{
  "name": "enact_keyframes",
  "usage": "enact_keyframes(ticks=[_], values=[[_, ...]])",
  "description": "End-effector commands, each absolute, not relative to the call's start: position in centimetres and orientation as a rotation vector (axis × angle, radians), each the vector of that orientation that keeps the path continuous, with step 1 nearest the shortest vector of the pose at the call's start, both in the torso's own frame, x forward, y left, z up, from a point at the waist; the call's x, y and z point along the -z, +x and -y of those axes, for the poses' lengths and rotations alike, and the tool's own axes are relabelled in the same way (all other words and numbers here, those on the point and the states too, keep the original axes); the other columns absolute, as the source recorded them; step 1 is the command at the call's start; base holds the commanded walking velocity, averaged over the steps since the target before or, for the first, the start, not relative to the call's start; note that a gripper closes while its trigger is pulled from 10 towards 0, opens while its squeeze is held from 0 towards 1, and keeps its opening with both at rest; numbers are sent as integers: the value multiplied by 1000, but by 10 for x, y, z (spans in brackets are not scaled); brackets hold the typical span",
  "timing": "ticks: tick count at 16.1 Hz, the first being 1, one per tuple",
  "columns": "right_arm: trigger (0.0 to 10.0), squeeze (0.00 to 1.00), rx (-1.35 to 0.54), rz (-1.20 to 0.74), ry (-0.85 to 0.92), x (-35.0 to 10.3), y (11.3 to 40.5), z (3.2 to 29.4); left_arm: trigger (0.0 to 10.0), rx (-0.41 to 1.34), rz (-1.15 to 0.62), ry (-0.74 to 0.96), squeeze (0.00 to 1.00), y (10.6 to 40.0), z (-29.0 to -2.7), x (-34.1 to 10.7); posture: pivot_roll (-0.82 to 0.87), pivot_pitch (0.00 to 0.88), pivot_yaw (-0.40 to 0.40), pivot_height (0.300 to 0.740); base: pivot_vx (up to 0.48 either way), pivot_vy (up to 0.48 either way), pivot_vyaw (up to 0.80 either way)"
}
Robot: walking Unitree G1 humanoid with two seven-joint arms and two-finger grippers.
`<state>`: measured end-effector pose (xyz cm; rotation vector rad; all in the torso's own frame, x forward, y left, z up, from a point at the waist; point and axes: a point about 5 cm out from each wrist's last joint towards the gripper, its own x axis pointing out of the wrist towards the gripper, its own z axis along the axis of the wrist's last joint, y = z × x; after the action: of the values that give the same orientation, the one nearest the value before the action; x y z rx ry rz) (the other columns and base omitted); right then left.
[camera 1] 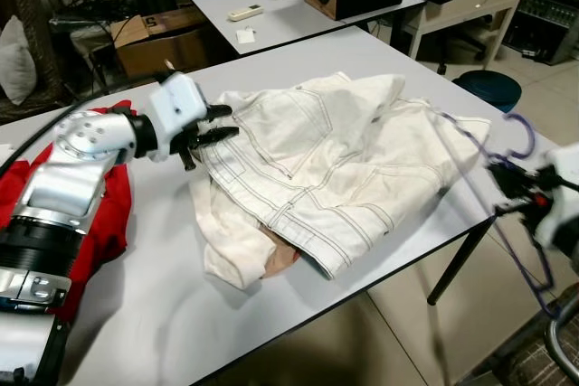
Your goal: Hang hanger
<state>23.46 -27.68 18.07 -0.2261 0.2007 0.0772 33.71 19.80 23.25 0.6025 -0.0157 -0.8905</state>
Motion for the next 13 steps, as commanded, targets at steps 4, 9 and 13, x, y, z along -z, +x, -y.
enact_keyframes(ticks=[4,9,13], values=[[10000,0,-108,-163,-194,-188,206,262,10000,1227,6,406,1000,306,-152,-209,-178,0,98,740,0,0,0],[10000,0,-254,-233,-174,-159,189,225,10000,1316,-148,517,1000,286,-134,-150,-194,0,114,740,0,0,0],[10000,0,-266,-251,-180,-155,183,211,10000,1269,-188,768,384,289,-149,-126,-212,0,125,740,0,0,0]])
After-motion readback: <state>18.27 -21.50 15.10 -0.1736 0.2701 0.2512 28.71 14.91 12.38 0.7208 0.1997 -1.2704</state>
